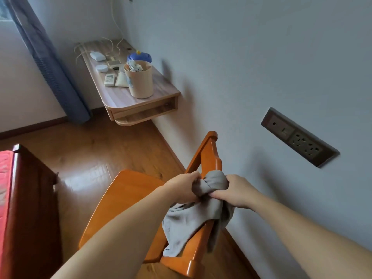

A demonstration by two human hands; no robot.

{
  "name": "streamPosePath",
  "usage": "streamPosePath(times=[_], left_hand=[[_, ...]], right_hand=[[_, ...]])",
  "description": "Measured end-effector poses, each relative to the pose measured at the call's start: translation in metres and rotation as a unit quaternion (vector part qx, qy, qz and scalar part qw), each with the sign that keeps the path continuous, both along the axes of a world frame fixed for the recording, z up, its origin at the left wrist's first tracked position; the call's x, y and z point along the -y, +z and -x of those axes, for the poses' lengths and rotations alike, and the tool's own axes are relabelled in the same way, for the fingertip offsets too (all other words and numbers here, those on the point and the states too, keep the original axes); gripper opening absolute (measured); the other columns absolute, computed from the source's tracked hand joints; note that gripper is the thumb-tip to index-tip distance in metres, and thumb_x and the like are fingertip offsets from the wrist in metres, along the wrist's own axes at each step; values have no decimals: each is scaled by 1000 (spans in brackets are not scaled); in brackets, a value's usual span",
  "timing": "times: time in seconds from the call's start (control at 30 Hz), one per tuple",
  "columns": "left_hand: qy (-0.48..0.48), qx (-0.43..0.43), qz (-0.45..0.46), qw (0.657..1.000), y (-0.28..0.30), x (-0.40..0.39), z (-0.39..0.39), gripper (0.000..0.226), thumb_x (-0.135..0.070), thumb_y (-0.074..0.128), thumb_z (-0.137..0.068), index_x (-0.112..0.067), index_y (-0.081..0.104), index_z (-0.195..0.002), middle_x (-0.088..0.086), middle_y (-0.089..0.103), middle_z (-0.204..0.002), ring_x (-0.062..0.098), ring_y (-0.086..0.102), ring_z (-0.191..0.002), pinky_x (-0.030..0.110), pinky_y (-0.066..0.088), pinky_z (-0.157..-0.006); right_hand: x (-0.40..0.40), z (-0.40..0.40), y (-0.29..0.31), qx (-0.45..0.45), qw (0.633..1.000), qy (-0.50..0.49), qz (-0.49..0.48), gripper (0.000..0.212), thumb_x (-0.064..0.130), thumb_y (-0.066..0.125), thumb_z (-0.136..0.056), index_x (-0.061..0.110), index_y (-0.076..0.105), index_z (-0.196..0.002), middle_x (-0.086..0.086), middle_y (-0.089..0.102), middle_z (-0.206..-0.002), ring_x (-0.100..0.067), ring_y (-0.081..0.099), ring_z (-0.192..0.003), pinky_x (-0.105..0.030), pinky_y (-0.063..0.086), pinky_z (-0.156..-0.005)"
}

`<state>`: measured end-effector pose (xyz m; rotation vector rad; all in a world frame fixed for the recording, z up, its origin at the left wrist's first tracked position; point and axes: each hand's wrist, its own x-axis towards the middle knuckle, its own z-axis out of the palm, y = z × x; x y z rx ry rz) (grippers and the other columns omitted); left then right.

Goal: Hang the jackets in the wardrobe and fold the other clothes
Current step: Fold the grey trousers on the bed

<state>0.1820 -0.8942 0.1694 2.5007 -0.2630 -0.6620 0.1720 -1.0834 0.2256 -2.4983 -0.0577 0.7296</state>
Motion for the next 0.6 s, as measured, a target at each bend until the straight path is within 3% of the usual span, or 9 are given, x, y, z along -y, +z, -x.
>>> streamPosePath(times=[0.1, 0.17, 0.3, 0.43, 0.5, 0.6], left_hand=[[-26, 113, -83, 990, 7, 7, 15, 28, -28, 62, -86, -33, 44, -107, -9, 56, -91, 16, 56, -81, 23, 41, -56], [-29, 155, -125, 980, 21, 6, 27, 26, -21, 57, -90, -29, 43, -110, -7, 53, -84, 15, 55, -75, 20, 33, -49], [51, 213, -132, 967, 74, -4, 62, 31, -14, 53, -87, -26, 40, -113, -1, 61, -86, 21, 59, -73, 31, 49, -55], [172, 286, -116, 935, 144, -9, 142, 37, -22, 51, -85, -29, 47, -121, 5, 68, -102, 33, 62, -88, 38, 50, -72], [228, 303, -96, 920, 175, -13, 189, 34, -24, 50, -84, -31, 52, -117, 4, 69, -103, 33, 62, -92, 41, 52, -79], [296, 339, -34, 892, 218, -23, 264, 32, -23, 48, -82, -29, 59, -110, -1, 69, -97, 25, 63, -87, 39, 52, -77]], right_hand=[[-2, 12, 2, 82, 993, 33, 82, 26, 48, 62, -81, 27, 54, -93, 6, 62, -86, -12, 59, -76, -23, 42, -58], [-1, 21, 9, 125, 985, 58, 102, 20, 43, 60, -82, 27, 52, -92, 8, 57, -80, -9, 54, -67, -22, 36, -51], [1, 29, 54, 184, 976, 101, 60, 17, 35, 62, -81, 27, 47, -82, 8, 53, -78, -9, 49, -65, -22, 30, -49], [-3, 59, 128, 250, 950, 188, 0, 18, 40, 65, -76, 28, 51, -76, 8, 59, -80, -22, 59, -80, -30, 41, -59], [-12, 80, 160, 284, 929, 236, -30, 22, 48, 67, -75, 30, 60, -86, 5, 66, -90, -23, 62, -87, -35, 49, -70], [-32, 123, 197, 312, 899, 287, -109, 35, 53, 66, -76, 31, 66, -103, 5, 69, -98, -20, 63, -91, -42, 53, -80]])
